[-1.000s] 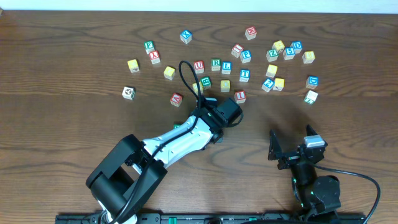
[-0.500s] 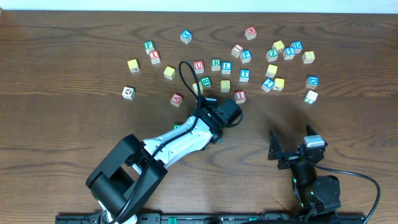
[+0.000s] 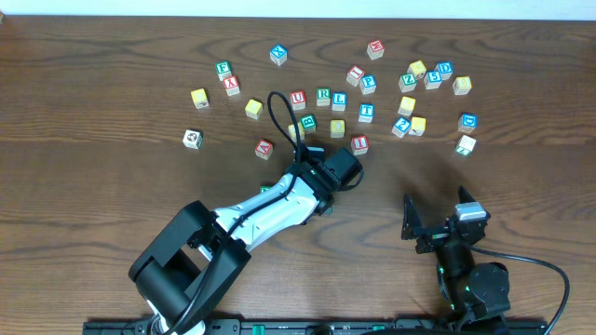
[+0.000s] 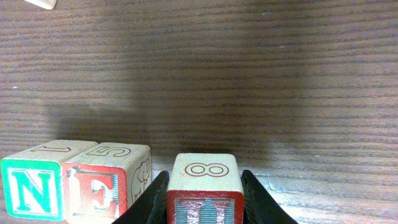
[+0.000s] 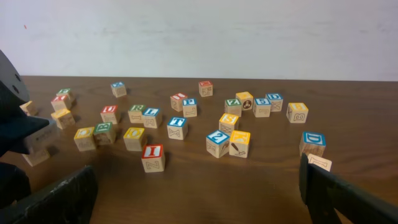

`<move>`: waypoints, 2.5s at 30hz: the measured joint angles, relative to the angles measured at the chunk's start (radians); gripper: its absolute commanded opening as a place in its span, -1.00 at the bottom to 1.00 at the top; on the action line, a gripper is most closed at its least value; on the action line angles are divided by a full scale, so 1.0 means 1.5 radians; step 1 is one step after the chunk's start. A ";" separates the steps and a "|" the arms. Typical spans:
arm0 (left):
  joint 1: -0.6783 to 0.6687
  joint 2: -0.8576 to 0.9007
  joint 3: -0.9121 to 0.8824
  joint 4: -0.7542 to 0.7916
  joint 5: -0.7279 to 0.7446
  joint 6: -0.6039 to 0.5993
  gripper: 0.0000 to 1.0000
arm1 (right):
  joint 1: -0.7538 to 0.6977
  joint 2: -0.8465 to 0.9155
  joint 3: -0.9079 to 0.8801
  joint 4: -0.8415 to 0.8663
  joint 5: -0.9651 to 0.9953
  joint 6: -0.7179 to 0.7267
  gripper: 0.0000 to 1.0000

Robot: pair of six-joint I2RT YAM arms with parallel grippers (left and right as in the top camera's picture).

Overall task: Spell out NEURIPS
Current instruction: 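Open the left gripper and lift away from the U block, then move the left gripper up to the green R block in the pile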

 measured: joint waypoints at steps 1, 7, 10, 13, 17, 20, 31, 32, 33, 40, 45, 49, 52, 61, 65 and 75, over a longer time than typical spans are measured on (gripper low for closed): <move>0.000 0.000 0.000 0.000 0.000 0.000 -0.38 | 0.000 0.000 0.000 0.000 0.000 0.000 0.99; 0.000 0.000 0.000 0.000 0.000 0.002 -0.28 | 0.000 0.000 0.000 0.000 0.000 0.000 0.98; 0.000 0.000 0.000 0.000 0.000 0.002 -0.26 | 0.000 0.000 0.000 0.000 0.000 0.000 0.99; 0.000 0.000 0.000 0.000 0.000 0.002 -0.24 | 0.000 0.000 0.000 0.000 0.000 0.000 0.98; 0.000 0.000 0.000 0.000 0.000 0.002 -0.24 | 0.000 0.000 0.000 0.000 0.000 0.000 0.98; 0.000 0.000 0.000 0.000 0.000 0.002 -0.24 | 0.000 0.000 0.000 0.000 0.000 0.000 0.99; 0.000 0.000 0.000 -0.001 0.000 0.002 -0.24 | 0.000 0.000 0.000 0.000 0.000 0.000 0.98; 0.000 0.000 0.000 -0.002 0.000 0.002 -0.24 | 0.000 0.000 0.000 0.000 0.000 0.000 0.98; 0.000 0.000 0.000 -0.003 0.000 0.002 -0.24 | 0.000 0.000 0.000 0.000 0.000 0.000 0.99; 0.000 -0.006 0.000 -0.013 0.000 0.002 -0.24 | 0.000 0.000 0.000 0.000 0.000 0.000 0.98; 0.000 -0.037 -0.003 -0.026 0.000 0.002 -0.24 | 0.000 0.000 0.000 0.000 0.000 0.000 0.99; 0.000 -0.053 -0.003 -0.028 0.000 0.002 -0.24 | 0.000 0.000 0.000 0.000 0.000 0.000 0.98; 0.000 -0.055 -0.003 -0.028 0.000 0.002 -0.25 | 0.000 0.000 0.000 0.000 0.000 0.000 0.99; 0.000 -0.082 -0.003 -0.028 0.002 0.023 -0.25 | 0.000 0.000 0.000 0.000 0.000 0.000 0.98; 0.000 -0.121 -0.003 -0.029 0.003 0.041 -0.28 | 0.000 0.000 0.000 0.000 0.000 0.000 0.99; -0.001 -0.167 -0.003 -0.024 0.055 0.084 -0.40 | 0.000 0.000 0.000 0.000 0.000 0.000 0.98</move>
